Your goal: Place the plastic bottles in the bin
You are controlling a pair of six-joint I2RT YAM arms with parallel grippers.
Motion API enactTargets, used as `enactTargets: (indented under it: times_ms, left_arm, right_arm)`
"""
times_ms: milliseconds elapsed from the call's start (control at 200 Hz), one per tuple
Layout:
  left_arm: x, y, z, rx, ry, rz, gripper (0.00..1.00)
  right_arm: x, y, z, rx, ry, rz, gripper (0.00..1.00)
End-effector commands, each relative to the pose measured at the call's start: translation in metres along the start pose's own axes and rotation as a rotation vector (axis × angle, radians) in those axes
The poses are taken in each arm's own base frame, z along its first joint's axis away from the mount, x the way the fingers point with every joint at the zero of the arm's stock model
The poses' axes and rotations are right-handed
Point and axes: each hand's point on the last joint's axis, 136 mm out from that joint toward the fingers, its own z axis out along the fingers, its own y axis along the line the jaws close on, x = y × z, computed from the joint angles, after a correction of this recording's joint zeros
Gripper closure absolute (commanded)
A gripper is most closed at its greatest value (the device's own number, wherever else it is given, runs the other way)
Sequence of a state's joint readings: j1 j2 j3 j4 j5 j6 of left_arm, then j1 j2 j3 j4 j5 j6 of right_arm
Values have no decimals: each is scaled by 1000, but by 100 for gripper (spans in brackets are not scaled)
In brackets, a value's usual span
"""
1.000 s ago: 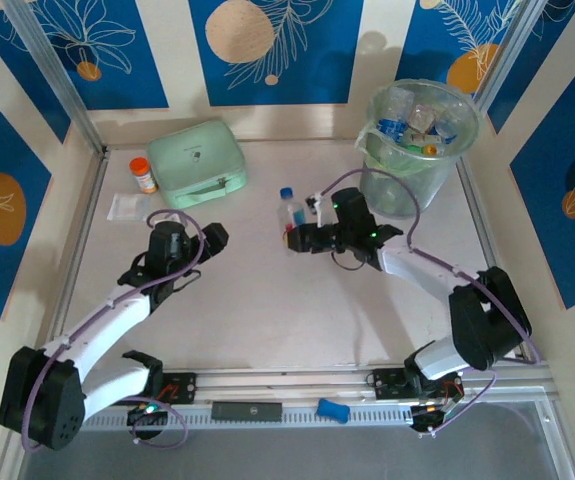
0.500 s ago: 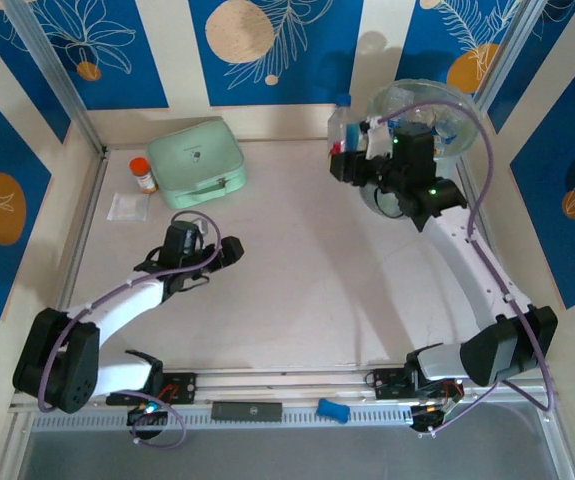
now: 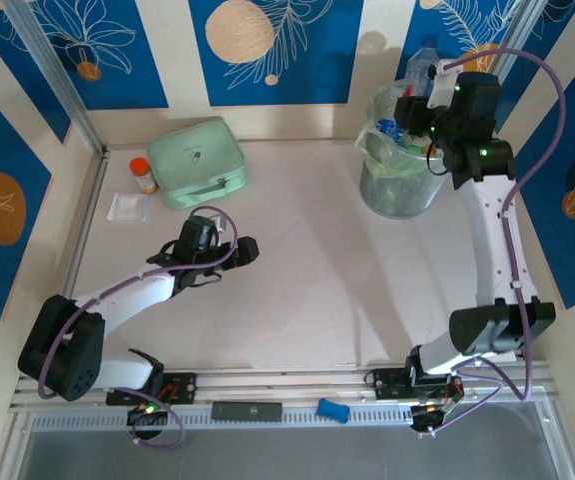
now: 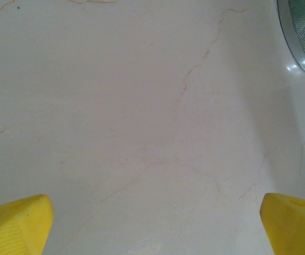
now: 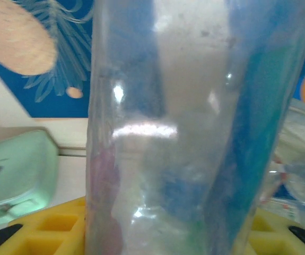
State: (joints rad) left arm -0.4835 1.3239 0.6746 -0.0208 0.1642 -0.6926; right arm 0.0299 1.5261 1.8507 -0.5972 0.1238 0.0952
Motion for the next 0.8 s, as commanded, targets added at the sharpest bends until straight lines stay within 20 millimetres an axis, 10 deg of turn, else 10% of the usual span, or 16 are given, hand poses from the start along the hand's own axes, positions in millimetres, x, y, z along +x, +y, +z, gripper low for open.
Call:
enactTargets:
  times_ms: [0, 525, 795]
  left_arm:
    - [-2, -1, 1, -17, 2, 34, 0]
    - [0, -4, 5, -30, 26, 50, 0]
    - [-5, -12, 11, -24, 38, 59, 0]
  right_arm:
    - [14, -34, 8, 159, 94, -65, 55]
    - [72, -125, 53, 422, 307, -55, 55]
    - [85, -126, 81, 353, 363, -53, 52]
